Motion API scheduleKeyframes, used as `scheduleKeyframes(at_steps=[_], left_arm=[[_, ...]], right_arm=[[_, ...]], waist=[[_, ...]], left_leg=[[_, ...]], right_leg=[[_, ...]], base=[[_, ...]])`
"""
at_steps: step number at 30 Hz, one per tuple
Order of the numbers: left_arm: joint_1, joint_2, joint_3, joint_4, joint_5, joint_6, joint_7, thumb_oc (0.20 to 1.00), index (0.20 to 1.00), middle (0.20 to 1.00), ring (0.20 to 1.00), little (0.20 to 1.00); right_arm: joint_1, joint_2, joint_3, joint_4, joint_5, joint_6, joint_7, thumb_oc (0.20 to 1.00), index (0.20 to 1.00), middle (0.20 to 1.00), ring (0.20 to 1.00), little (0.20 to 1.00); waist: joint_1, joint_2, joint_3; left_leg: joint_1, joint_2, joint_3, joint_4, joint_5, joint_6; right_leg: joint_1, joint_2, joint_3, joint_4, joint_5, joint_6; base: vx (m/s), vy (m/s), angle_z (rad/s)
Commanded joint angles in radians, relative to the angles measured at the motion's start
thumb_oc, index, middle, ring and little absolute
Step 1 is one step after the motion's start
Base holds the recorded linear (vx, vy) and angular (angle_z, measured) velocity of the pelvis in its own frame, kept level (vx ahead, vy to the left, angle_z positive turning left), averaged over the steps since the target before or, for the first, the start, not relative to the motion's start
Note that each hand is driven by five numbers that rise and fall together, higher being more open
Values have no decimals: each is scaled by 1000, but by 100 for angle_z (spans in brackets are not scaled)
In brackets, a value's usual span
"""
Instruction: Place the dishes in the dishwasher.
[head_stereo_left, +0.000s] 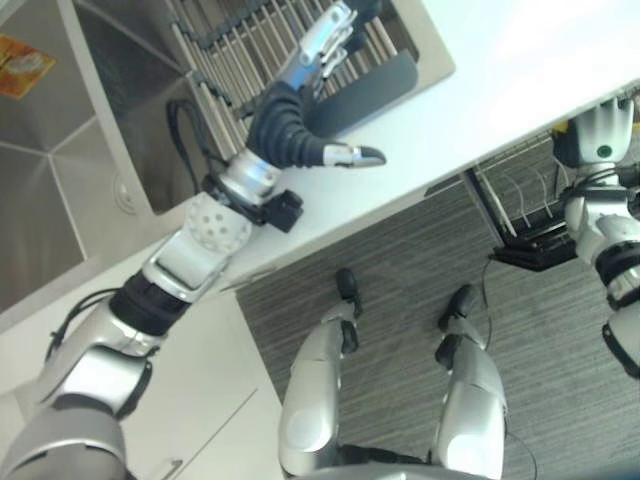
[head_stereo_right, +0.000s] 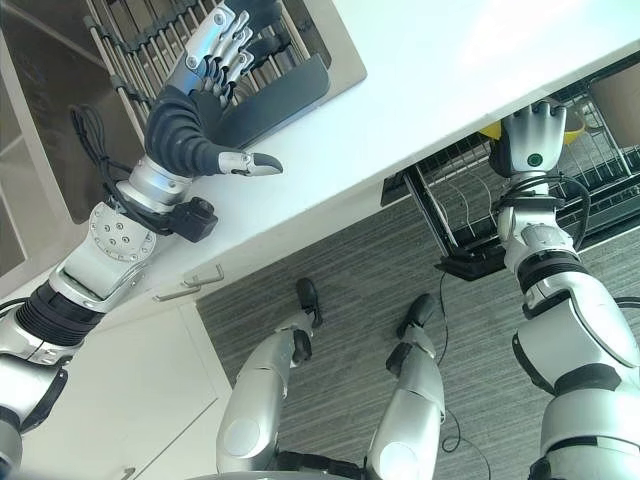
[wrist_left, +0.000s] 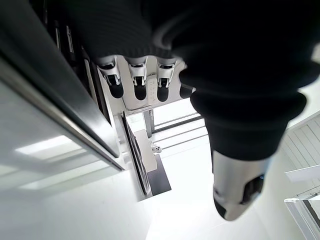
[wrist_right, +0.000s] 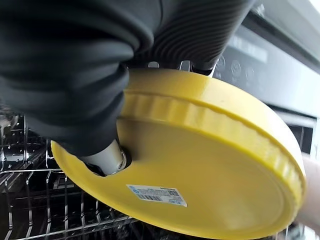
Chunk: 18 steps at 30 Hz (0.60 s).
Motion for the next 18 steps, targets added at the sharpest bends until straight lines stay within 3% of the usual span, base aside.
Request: scheduleKeyframes(at_steps=[1,11,18], left_arm=[[-2,-82,-82,46,-6,-22,-8,1000,1000,1000,1000,1000],[-28,-92,-96,64,-22,-3,-26,1000,1000,1000,1000,1000],[-48,-78,-108,52,-22,20,-42,1000,1000,1000,1000,1000]], right_arm=[[-224,19,15,-45,78,-63,35,200,200,200,200,200],[-275,38,40,17,126,-92,162,200,200,200,200,200],[-315,37,75,28,92,-79,152,200,200,200,200,200]], waist=[[40,-13,-24],[61,-21,-24],[70,-25,-24]], left_leg=[[14,130,-31,5,-81,-171],[-14,133,-55,12,-72,-173],[-40,138,-69,20,-68,-176]], right_leg=[[-73,-141,33,83,-61,160],[-83,-138,20,104,-64,160],[-100,-137,17,114,-64,160]], base=[[35,3,1],[42,-10,5],[37,-10,3]])
